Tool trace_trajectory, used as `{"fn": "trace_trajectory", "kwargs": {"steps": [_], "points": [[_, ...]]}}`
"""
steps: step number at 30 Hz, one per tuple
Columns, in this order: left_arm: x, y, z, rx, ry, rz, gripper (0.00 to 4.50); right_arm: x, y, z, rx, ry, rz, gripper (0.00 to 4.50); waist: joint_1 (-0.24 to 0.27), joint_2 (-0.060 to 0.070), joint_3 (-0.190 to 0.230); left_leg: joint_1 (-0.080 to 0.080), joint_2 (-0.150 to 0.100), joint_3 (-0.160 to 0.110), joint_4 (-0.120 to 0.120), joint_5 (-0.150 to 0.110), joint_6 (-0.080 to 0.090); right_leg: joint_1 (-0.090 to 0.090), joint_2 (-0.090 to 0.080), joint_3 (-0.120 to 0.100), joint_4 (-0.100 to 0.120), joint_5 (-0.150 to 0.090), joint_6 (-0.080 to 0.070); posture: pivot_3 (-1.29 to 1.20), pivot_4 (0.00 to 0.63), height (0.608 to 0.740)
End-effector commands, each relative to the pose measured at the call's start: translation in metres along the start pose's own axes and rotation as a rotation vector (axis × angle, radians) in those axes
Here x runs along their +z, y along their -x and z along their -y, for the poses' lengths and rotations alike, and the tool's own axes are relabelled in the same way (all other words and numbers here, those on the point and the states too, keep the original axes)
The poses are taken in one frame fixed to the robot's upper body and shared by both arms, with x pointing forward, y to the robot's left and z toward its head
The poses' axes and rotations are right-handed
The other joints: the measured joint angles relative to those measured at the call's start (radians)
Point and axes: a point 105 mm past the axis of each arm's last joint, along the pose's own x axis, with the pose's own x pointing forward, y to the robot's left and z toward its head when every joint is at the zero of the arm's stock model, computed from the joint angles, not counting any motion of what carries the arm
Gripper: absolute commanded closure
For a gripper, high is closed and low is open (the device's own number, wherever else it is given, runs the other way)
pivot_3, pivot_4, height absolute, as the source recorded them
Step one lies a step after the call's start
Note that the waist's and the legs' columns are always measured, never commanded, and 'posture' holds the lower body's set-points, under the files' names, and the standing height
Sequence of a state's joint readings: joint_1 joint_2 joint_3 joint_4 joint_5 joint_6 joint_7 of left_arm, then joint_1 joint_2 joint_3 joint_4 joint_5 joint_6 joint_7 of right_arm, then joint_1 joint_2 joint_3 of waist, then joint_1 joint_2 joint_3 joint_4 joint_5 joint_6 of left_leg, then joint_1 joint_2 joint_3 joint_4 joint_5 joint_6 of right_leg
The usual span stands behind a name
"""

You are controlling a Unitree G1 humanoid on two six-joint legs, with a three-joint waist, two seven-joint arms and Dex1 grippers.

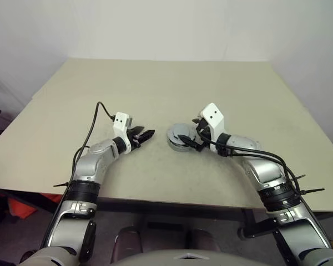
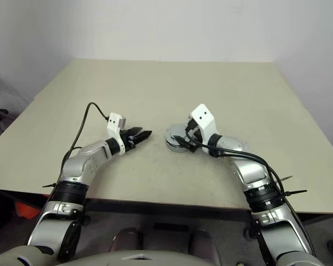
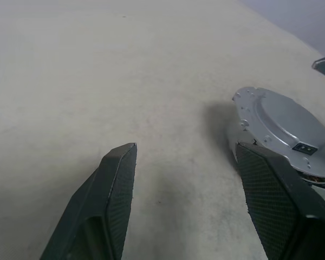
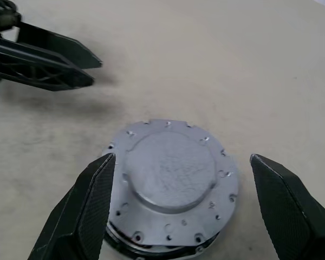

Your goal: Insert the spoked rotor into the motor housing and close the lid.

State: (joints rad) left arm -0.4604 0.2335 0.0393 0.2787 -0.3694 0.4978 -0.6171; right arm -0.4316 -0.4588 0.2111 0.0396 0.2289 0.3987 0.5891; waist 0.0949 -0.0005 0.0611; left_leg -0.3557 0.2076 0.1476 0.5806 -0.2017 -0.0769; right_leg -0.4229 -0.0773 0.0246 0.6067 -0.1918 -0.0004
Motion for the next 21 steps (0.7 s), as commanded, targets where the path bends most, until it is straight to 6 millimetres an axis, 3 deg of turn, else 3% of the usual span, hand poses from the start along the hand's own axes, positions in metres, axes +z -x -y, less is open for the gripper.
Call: {"fn": "trace_trajectory", "kwargs": {"steps": [1,20,21], "points": [[0.013,0.002,0.000,0.005,-0.032,0.049,1.47,0.013,-0.005,0.007,-0.010,-0.006,0.051,0.01,0.000,0.000,0.000,0.000,0.000,0.000,0.000,0.000,0.000,0.000,0.000,0.000,0.000,0.000,0.000,0.00,0.000,0.740],[0.012,0.005,-0.003,0.029,-0.036,0.046,1.47,-0.004,-0.021,0.002,-0.018,-0.092,0.011,0.01,-0.001,0.000,0.000,0.002,0.000,0.000,0.001,0.000,0.001,0.000,0.000,-0.001,0.001,0.001,-0.001,0.00,0.000,0.740],[0.012,0.005,-0.004,0.031,-0.036,0.045,1.47,-0.003,-0.020,0.003,-0.020,-0.093,0.013,0.19,-0.001,0.000,0.000,0.002,0.000,0.000,0.001,0.000,0.001,0.000,0.000,-0.001,0.001,0.001,-0.001,0.00,0.000,0.740]]}}
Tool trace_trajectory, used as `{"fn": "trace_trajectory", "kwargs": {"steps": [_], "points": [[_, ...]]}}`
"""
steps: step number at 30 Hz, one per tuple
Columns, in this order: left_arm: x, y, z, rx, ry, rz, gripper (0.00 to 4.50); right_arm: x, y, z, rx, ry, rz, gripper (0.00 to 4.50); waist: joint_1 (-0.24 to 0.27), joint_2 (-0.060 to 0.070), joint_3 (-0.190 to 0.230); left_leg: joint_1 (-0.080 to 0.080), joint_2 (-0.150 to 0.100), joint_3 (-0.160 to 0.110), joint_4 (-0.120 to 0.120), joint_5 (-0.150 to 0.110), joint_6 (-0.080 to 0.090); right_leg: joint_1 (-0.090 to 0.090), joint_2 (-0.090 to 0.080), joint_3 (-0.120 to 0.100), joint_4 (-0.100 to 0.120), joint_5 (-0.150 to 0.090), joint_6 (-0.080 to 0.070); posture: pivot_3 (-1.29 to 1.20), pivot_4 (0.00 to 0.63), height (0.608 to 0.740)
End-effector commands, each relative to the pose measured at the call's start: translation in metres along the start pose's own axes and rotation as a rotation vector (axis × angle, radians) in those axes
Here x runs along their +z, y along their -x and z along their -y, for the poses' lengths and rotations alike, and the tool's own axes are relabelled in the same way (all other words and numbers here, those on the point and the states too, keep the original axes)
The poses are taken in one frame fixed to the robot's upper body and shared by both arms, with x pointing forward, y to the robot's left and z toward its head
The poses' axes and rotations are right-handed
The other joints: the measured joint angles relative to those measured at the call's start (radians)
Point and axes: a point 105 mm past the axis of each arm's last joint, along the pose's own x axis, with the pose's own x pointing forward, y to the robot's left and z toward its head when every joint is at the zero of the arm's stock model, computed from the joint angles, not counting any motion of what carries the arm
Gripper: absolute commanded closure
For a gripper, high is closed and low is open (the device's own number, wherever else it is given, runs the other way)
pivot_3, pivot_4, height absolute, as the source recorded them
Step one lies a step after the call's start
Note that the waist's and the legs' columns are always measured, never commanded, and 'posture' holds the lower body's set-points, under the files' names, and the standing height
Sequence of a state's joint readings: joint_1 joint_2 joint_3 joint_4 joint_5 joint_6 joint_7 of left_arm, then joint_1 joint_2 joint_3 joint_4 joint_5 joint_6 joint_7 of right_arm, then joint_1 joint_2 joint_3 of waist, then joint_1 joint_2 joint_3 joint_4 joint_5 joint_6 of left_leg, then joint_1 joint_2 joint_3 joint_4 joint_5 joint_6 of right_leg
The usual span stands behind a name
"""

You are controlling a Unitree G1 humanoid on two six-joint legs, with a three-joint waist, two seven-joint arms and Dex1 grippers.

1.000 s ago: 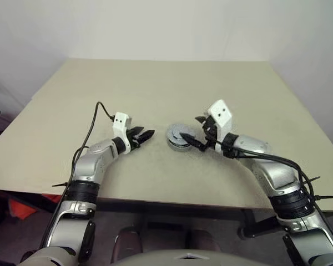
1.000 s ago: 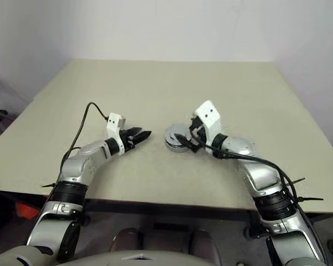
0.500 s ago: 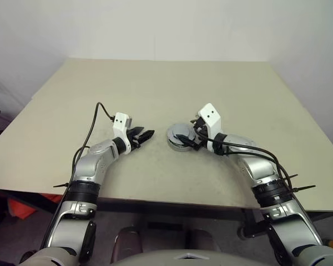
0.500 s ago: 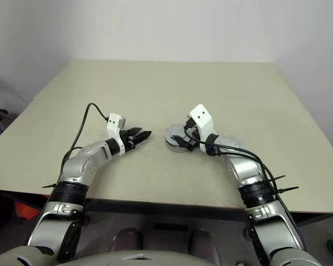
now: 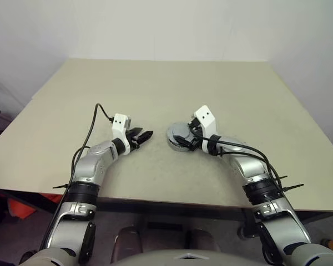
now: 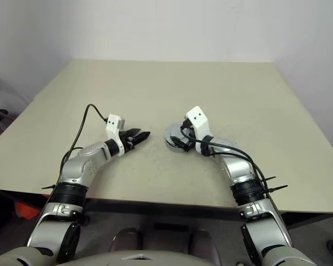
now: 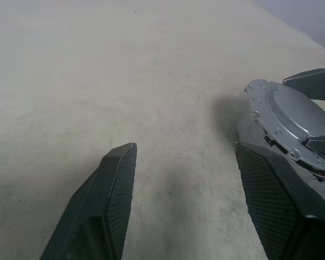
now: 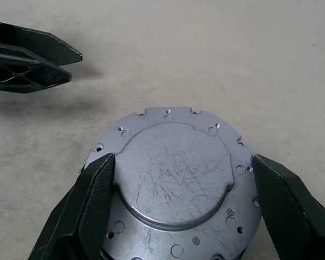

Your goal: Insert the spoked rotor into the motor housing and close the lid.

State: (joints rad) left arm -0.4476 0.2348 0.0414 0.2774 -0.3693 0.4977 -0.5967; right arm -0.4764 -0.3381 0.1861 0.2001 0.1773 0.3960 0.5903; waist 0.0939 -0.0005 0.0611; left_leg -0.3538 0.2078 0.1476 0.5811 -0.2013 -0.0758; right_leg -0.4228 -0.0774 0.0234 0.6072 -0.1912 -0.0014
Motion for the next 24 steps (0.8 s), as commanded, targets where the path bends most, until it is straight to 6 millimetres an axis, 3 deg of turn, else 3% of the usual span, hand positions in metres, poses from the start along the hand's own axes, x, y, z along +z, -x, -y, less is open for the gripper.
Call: {"fn": "trace_trajectory", "kwargs": {"steps": [1,5,14,24], "points": [[0.016,0.003,0.000,0.005,-0.043,0.052,1.47,0.015,0.003,0.005,-0.010,0.012,0.049,0.41,0.000,0.000,0.000,0.000,0.000,0.000,0.000,0.000,0.000,0.000,0.000,0.000,0.000,0.000,0.000,0.00,0.000,0.740],[0.015,0.003,0.000,0.006,-0.041,0.051,1.47,0.023,0.007,0.005,-0.001,0.020,0.076,1.37,0.000,0.000,0.000,0.001,0.000,0.000,0.000,0.000,0.000,0.000,0.000,0.000,0.000,0.000,0.000,0.00,0.000,0.740],[0.015,0.001,0.000,0.002,-0.040,0.049,1.47,0.036,0.016,0.001,0.041,0.009,0.120,1.37,0.001,0.000,0.000,0.001,0.000,0.000,0.000,0.000,0.000,0.000,0.000,0.000,0.000,0.000,0.000,0.00,0.000,0.740],[0.016,0.001,0.001,0.001,-0.043,0.049,1.47,0.018,0.016,-0.004,0.065,0.026,0.056,1.37,0.001,0.000,0.000,0.001,0.000,0.000,0.000,0.000,0.001,0.000,0.000,0.000,0.000,0.000,0.000,0.00,0.000,0.740]]}}
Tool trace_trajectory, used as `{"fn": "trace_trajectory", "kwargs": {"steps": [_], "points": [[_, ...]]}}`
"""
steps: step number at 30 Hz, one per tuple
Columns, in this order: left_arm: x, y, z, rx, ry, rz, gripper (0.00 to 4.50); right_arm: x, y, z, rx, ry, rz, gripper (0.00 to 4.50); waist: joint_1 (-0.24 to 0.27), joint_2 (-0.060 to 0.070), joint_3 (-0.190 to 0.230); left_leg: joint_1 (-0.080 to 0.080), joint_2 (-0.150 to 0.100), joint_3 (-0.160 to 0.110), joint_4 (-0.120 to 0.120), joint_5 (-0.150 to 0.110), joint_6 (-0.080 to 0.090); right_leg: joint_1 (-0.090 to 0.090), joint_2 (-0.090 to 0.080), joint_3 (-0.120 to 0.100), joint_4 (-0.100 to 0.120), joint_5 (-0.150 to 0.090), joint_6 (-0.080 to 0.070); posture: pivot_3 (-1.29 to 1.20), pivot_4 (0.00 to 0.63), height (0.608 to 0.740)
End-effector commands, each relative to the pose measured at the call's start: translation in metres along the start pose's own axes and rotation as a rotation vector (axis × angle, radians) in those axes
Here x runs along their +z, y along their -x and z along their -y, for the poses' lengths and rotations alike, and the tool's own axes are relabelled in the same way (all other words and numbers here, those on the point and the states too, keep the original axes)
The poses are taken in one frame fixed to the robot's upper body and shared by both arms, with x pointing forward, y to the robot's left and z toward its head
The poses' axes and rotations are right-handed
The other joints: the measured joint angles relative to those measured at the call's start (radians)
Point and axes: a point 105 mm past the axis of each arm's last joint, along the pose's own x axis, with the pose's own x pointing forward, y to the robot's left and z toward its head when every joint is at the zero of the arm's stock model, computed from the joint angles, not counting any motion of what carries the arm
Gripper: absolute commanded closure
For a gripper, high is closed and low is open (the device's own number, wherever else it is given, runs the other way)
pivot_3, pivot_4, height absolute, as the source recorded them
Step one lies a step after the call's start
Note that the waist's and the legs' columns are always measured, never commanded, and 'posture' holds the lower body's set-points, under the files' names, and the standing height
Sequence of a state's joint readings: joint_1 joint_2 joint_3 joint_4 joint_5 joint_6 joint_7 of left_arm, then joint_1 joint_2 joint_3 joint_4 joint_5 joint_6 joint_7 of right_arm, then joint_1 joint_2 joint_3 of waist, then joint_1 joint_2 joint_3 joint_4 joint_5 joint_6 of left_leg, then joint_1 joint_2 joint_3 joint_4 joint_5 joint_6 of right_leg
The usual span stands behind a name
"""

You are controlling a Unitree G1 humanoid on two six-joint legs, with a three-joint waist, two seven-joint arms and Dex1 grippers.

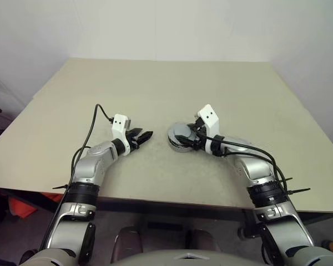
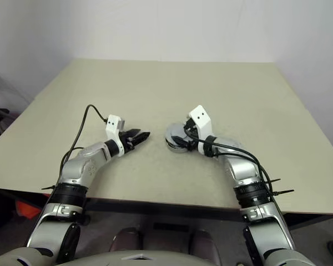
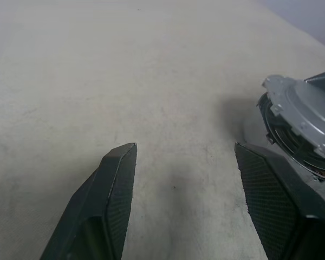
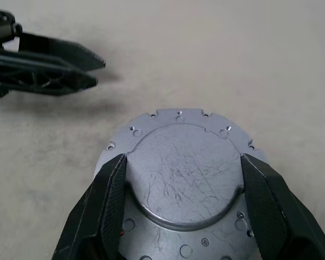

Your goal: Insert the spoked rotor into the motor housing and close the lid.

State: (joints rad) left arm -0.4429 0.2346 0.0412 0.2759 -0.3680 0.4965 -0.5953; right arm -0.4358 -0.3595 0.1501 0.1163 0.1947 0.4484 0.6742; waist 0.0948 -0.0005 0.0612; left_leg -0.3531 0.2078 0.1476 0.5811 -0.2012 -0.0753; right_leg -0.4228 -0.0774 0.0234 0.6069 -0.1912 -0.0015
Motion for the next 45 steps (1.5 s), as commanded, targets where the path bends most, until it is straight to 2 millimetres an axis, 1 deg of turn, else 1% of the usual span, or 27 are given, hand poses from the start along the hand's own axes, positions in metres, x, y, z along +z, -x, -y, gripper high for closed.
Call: {"fn": "trace_trajectory", "kwargs": {"steps": [1,4,18,22,24,31,37,45], "points": [[0.017,0.000,0.001,-0.002,-0.044,0.051,1.47,0.015,0.004,0.001,0.006,0.046,0.045,1.37,0.000,0.000,0.000,0.000,0.000,0.000,0.000,0.000,0.000,0.000,0.000,0.000,0.000,0.000,0.000,0.00,0.000,0.740],[0.017,0.000,0.001,-0.001,-0.044,0.051,1.47,0.010,0.006,0.000,0.018,0.067,0.020,1.37,0.000,0.000,0.000,0.000,0.000,0.000,0.000,0.000,0.000,0.000,0.000,0.000,0.000,0.000,0.000,0.00,0.000,0.740],[0.017,0.000,0.001,0.000,-0.043,0.052,1.47,0.000,0.006,0.003,0.011,0.073,-0.017,1.37,0.001,0.000,0.000,0.000,0.000,0.000,0.000,0.000,0.000,0.000,0.000,0.000,0.000,0.000,0.000,0.00,0.000,0.740],[0.017,0.001,0.001,0.001,-0.043,0.052,1.47,-0.008,0.007,0.010,-0.013,0.082,-0.057,1.37,0.001,0.000,0.000,0.000,0.000,0.000,0.000,0.000,0.000,0.000,0.000,0.000,0.000,0.000,0.000,0.00,0.000,0.740],[0.017,0.001,0.001,0.002,-0.041,0.053,1.47,-0.011,0.007,0.010,-0.008,0.089,-0.075,1.37,0.001,0.000,0.000,0.000,0.000,0.000,0.000,0.000,0.001,0.001,0.000,0.000,0.000,0.000,0.000,0.00,0.000,0.740],[0.015,0.002,0.001,0.006,-0.036,0.053,1.47,-0.015,0.005,0.009,-0.003,0.074,-0.097,1.37,0.002,0.000,0.000,0.001,0.000,0.000,0.000,0.000,0.001,0.004,0.000,0.000,0.000,0.000,0.000,0.00,0.000,0.740],[0.014,0.002,0.002,0.005,-0.032,0.053,1.47,-0.016,0.001,0.004,0.007,0.027,-0.108,1.37,0.001,-0.001,-0.001,0.002,0.000,0.000,0.000,0.000,0.001,0.004,0.000,0.000,0.000,0.000,0.000,0.00,0.000,0.740],[0.013,0.003,0.002,0.008,-0.032,0.051,1.47,-0.014,0.001,0.002,0.028,0.026,-0.109,1.37,0.001,-0.001,-0.001,0.002,0.000,0.000,0.000,0.000,0.001,0.004,0.000,0.000,0.000,0.000,0.000,0.00,0.000,0.740]]}}
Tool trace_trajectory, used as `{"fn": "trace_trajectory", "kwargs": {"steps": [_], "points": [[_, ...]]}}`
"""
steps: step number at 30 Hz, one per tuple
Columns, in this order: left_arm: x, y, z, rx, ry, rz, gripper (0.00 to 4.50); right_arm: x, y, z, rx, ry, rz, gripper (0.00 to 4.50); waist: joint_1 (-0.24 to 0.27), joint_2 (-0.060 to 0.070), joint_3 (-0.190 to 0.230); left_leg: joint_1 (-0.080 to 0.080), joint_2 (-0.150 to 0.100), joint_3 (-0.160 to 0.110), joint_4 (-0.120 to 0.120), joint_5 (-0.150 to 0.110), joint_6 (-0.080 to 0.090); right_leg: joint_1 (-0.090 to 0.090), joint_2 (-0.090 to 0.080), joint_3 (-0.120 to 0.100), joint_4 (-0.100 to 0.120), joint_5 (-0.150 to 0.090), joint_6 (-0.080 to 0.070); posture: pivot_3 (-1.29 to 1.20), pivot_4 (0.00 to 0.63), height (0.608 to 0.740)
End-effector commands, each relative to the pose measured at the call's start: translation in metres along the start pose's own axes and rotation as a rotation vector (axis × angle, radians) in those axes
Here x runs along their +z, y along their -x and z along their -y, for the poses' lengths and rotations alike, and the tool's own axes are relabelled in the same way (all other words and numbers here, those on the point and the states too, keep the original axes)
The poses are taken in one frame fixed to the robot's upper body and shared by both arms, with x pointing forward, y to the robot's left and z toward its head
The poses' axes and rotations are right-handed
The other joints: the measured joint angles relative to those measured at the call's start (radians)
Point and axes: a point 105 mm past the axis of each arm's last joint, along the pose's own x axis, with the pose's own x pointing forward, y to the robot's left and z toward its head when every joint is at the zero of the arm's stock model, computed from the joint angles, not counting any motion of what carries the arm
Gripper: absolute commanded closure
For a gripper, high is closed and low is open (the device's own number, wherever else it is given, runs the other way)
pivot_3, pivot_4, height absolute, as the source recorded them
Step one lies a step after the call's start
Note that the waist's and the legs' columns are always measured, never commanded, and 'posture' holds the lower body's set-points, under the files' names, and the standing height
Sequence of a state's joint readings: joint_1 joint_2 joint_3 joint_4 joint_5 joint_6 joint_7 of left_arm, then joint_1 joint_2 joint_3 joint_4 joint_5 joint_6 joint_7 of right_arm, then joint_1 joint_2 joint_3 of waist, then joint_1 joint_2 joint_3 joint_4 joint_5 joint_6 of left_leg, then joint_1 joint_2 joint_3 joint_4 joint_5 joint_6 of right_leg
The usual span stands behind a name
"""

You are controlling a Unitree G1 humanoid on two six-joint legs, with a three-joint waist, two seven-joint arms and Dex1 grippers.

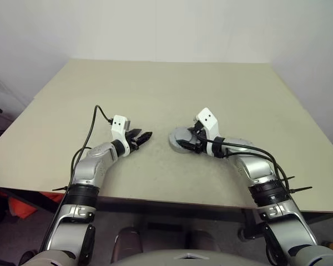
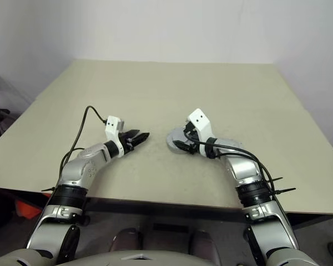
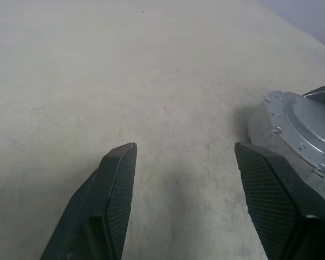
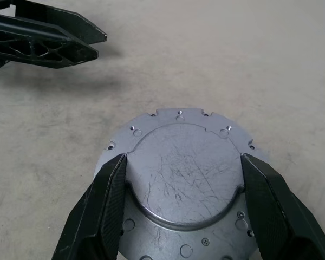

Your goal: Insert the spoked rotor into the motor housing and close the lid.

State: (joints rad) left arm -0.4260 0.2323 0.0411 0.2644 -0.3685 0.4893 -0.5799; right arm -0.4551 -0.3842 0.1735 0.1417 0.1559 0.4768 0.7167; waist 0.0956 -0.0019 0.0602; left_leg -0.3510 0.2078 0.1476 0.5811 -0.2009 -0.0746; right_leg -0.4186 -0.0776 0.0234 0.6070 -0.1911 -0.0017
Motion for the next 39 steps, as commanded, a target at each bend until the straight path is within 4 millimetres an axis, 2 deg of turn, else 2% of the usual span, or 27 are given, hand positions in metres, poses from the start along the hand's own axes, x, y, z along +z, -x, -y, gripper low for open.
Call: {"fn": "trace_trajectory", "kwargs": {"steps": [1,6,8,12,15,19,22,31,36,39], "points": [[0.015,0.001,0.003,-0.009,-0.032,0.048,1.47,-0.008,0.000,-0.001,0.007,0.009,-0.040,1.37,0.000,0.000,0.000,0.000,0.000,0.000,0.000,0.000,0.000,0.000,0.000,0.000,0.000,0.000,0.000,0.00,0.000,0.740],[0.018,-0.001,0.006,-0.017,-0.017,0.052,1.47,-0.024,0.002,-0.001,0.001,0.012,-0.088,1.37,0.000,0.000,0.000,0.000,0.000,0.000,0.000,0.000,0.000,0.000,0.000,0.000,0.000,0.000,0.000,0.00,0.000,0.740],[0.021,-0.003,0.011,-0.036,0.015,0.060,1.47,-0.025,0.002,0.001,-0.004,0.009,-0.090,1.37,0.000,0.000,0.000,0.000,0.000,0.000,0.000,0.000,0.000,0.000,0.000,0.000,0.000,0.000,0.000,0.00,0.000,0.740],[0.039,-0.011,0.032,-0.117,0.177,0.122,1.47,-0.023,0.002,0.002,-0.006,0.012,-0.086,1.37,0.001,-0.001,0.000,0.000,-0.001,0.000,0.000,0.000,0.000,0.000,0.000,0.000,0.000,0.000,0.000,0.00,0.000,0.740],[0.045,-0.016,0.038,-0.142,0.265,0.141,2.07,-0.023,0.002,0.002,-0.009,0.013,-0.083,1.37,0.001,-0.001,-0.001,0.000,-0.001,0.000,0.000,0.000,0.000,0.001,0.000,0.000,0.000,0.000,0.000,0.00,0.000,0.740],[0.038,-0.027,0.045,-0.170,0.333,0.100,3.46,-0.022,0.002,0.003,-0.015,0.014,-0.081,1.37,0.000,-0.001,-0.001,0.000,0.000,0.000,0.000,0.000,0.000,0.001,0.000,0.000,-0.001,0.000,0.000,0.00,0.000,0.740],[0.025,-0.038,0.052,-0.189,0.384,0.033,4.48,-0.021,0.002,0.004,-0.024,0.011,-0.071,1.37,0.001,-0.001,-0.001,0.000,-0.001,0.000,0.000,0.000,0.001,0.001,0.000,0.000,-0.001,0.000,0.000,0.00,0.000,0.740],[0.009,-0.053,0.072,-0.255,0.443,-0.068,4.48,-0.020,0.005,0.006,-0.038,0.013,-0.065,1.37,0.001,-0.002,-0.001,0.000,-0.001,0.000,0.000,0.000,0.001,0.002,0.000,0.000,-0.001,0.000,0.000,0.00,0.000,0.740],[-0.025,-0.055,0.065,-0.160,0.399,-0.237,4.48,-0.018,0.007,0.010,-0.060,0.009,-0.057,1.37,0.003,-0.002,-0.001,0.001,-0.001,0.000,0.000,0.000,0.002,0.003,-0.001,0.000,-0.001,0.000,0.000,0.00,0.000,0.740],[-0.032,-0.054,0.061,-0.133,0.389,-0.267,4.48,-0.017,0.009,0.014,-0.081,-0.004,-0.051,1.37,0.003,-0.001,-0.001,0.004,-0.002,0.000,0.000,-0.002,0.005,0.009,-0.003,-0.001,-0.003,-0.001,0.001,0.00,0.000,0.740]]}}
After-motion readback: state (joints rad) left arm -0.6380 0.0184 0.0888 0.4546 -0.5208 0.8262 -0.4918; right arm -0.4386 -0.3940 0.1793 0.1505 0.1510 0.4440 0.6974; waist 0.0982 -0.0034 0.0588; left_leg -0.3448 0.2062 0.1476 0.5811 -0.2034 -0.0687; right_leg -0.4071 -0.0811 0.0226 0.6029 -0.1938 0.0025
